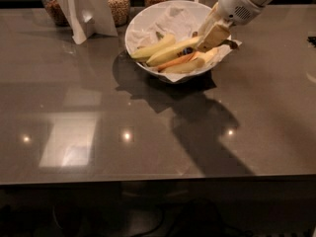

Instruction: Pick banana from white bowl

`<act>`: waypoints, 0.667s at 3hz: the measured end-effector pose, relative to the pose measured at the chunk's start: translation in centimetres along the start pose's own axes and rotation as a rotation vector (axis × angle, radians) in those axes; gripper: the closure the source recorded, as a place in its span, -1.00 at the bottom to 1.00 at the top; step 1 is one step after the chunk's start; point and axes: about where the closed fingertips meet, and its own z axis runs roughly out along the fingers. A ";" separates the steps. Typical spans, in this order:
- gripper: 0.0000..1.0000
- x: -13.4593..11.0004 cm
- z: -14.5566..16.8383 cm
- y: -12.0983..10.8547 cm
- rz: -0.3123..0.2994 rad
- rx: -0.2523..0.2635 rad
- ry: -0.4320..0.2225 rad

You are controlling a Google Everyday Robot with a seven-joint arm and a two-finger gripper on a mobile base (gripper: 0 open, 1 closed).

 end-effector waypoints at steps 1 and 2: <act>1.00 -0.7 -1.6 0.2 -0.011 0.018 -0.030; 1.00 -1.3 -3.2 0.4 -0.030 0.035 -0.067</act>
Offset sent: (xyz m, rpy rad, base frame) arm -0.0279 -0.0095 0.0531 0.0783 -0.1062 0.0406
